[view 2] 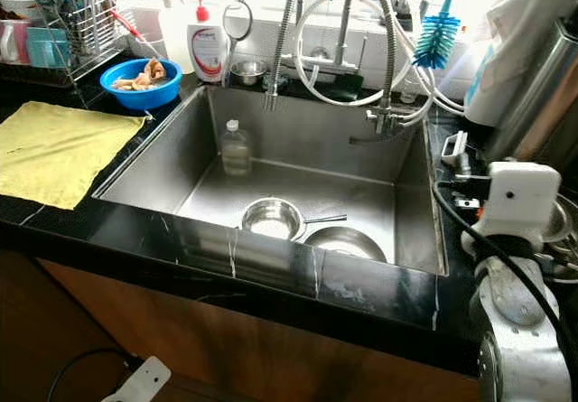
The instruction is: Kitchen organization
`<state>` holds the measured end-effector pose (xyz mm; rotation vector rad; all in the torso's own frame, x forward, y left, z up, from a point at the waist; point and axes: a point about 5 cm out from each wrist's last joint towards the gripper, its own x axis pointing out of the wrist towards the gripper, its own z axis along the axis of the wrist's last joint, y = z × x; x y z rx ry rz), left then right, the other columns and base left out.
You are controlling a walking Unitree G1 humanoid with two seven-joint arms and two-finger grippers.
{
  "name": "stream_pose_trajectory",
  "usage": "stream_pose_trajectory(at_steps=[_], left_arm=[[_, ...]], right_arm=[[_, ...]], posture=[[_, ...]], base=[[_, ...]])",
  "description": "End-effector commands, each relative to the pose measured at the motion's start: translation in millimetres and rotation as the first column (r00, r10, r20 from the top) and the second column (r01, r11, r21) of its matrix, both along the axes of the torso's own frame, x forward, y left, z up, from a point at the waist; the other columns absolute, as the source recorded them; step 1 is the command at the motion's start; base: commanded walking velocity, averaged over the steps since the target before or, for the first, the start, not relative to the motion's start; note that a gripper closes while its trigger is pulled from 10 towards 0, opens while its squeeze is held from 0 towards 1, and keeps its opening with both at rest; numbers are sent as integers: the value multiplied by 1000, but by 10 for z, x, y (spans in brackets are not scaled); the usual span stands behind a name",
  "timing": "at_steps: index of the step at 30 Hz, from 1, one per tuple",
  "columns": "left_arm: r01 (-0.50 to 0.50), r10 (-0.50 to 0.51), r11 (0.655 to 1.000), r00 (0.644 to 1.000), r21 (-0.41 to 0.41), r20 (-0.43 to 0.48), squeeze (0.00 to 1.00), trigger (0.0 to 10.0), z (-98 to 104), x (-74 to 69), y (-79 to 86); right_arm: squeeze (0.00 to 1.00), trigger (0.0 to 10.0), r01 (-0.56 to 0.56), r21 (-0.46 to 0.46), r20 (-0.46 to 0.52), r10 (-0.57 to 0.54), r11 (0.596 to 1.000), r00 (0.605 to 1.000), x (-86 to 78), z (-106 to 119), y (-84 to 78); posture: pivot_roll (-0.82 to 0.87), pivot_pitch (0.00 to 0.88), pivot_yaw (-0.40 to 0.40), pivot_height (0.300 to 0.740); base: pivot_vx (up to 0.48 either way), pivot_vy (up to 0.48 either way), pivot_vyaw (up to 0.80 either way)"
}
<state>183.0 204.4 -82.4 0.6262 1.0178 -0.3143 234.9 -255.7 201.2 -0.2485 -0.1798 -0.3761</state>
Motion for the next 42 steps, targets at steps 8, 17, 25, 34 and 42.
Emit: stream_pose_trajectory(at_steps=[8, 17, 25, 34, 42], left_arm=[[17, -17, 1000, 1000, 13, -19, 0, 10000, -18, -48, 27], [11, -11, 1000, 1000, 13, -9, 0, 10000, -7, -26, 33], [6, -6, 1000, 1000, 10, -2, 0, 10000, 1, -9, 30], [2, -2, 1000, 1000, 10, 3, 0, 10000, 4, -2, 29], [3, -3, 1000, 1000, 9, 4, 0, 10000, 6, 2, 25]], right_arm=[[0, 10000, 259, 86, 127, -269, 962, 955, -484, -161, -471], [0, 10000, 310, 326, 255, -398, 893, 881, -667, -130, -616], [0, 10000, 288, 512, 320, -491, 809, 810, -807, -78, -758], [0, 10000, 288, 644, 335, -600, 709, 727, -1015, -97, -927], [0, 10000, 291, 749, 238, -653, 594, 719, -1051, -268, -1009]], posture=[[-59, 0, -25, 740], [-64, 0, -14, 740], [-69, 0, -10, 740], [-72, 0, -10, 740], [-69, 0, -12, 740]], base=[[0, 0, 0], [0, 0, 0], [0, 0, 0], [0, 0, 0], [0, 0, 0]])
